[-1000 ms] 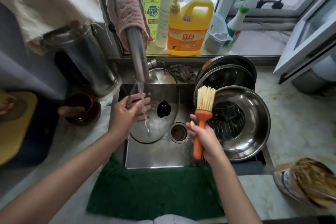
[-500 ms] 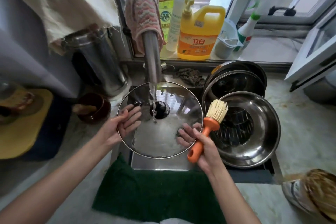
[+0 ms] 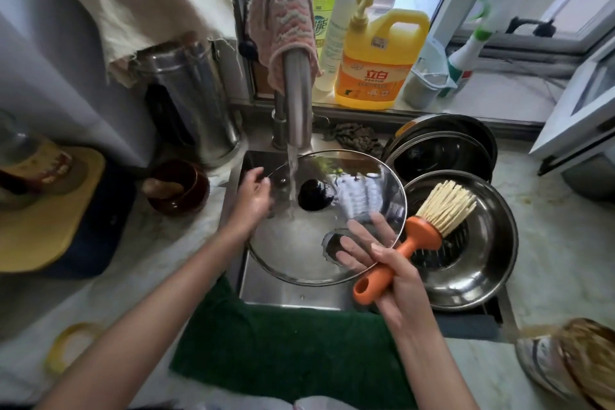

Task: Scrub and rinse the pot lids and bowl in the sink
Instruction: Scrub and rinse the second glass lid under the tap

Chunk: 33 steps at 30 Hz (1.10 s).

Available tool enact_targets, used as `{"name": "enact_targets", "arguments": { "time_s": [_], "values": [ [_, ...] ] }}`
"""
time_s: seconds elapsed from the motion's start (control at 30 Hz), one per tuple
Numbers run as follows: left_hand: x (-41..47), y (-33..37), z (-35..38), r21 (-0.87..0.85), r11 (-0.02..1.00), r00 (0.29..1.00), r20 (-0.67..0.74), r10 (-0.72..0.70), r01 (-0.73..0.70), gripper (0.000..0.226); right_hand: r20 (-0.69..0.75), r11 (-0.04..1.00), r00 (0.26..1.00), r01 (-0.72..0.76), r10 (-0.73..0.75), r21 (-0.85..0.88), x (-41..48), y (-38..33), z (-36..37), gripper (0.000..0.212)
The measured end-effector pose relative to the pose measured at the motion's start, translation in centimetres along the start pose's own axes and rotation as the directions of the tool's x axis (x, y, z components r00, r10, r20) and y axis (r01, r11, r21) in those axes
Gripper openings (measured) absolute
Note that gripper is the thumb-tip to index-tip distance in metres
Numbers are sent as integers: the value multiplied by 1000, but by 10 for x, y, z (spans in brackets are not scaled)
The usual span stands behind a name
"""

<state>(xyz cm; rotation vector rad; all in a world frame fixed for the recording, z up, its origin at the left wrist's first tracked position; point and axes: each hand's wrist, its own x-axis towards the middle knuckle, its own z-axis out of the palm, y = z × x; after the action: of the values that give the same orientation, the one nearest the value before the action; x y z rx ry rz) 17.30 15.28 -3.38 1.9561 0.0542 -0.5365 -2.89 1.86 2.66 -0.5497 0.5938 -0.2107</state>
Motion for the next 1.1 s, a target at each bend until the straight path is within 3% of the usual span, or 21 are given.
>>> {"name": "enact_targets", "arguments": {
  "time_s": [0.07, 0.13, 0.2, 0.23, 0.3, 0.37, 0.43, 0.53, 0.63, 0.7, 0.77, 0.93, 1.0, 1.1],
  "values": [
    [-11, -5, 26, 410, 905, 994, 47, 103, -113, 46, -28, 1000, 999, 28, -28, 1, 1, 0, 1, 45],
    [-41, -8, 47, 543, 807, 972, 143, 184, -233, 51, -52, 999, 998, 43, -44, -9, 4, -1, 2, 44],
    [-53, -7, 52, 495, 762, 908, 250, 336, -418, 53, -68, 999, 996, 51, -52, -8, 4, -4, 1, 45],
    [-43, -7, 49, 452, 775, 896, 252, 365, -442, 54, -72, 999, 996, 52, -52, -3, 3, -7, 0, 46],
    [-13, -3, 40, 348, 892, 952, 196, 233, -290, 48, -76, 998, 996, 55, -55, -7, 1, -9, -2, 45],
    [-10, -2, 39, 414, 893, 979, 168, 116, -176, 46, -85, 999, 995, 49, -50, -21, 3, -7, -2, 43],
    [-39, -8, 50, 463, 818, 939, 200, 278, -341, 51, -97, 999, 995, 39, -40, -15, 7, -3, 1, 41],
    [-58, -20, 49, 322, 796, 858, 230, 460, -513, 59, -89, 999, 996, 15, -17, -33, 14, 0, 4, 37],
    [-7, -17, 37, 195, 895, 896, 288, 339, -402, 50, -54, 995, 998, -15, 10, -98, 12, -5, 1, 46],
    [21, -10, 34, 214, 872, 824, 482, 297, -440, 52, -36, 988, 998, -50, 46, -147, 11, -9, 1, 45],
    [34, -3, 34, 223, 793, 687, 659, 305, -566, 72, -25, 975, 995, -96, 92, -201, 15, -10, 3, 48],
    [56, 29, 22, 203, 810, 514, 847, 137, -551, 61, -20, 956, 994, -108, 107, -272, 28, -5, 13, 63],
    [53, 40, 36, 246, 825, 599, 789, 134, -509, 56, -26, 954, 995, -96, 93, -284, 35, 0, 19, 58],
    [20, 40, 65, 326, 850, 849, 474, 231, -414, 65, -29, 943, 999, -42, 35, -329, 47, 14, 29, 54]
  ]
}}
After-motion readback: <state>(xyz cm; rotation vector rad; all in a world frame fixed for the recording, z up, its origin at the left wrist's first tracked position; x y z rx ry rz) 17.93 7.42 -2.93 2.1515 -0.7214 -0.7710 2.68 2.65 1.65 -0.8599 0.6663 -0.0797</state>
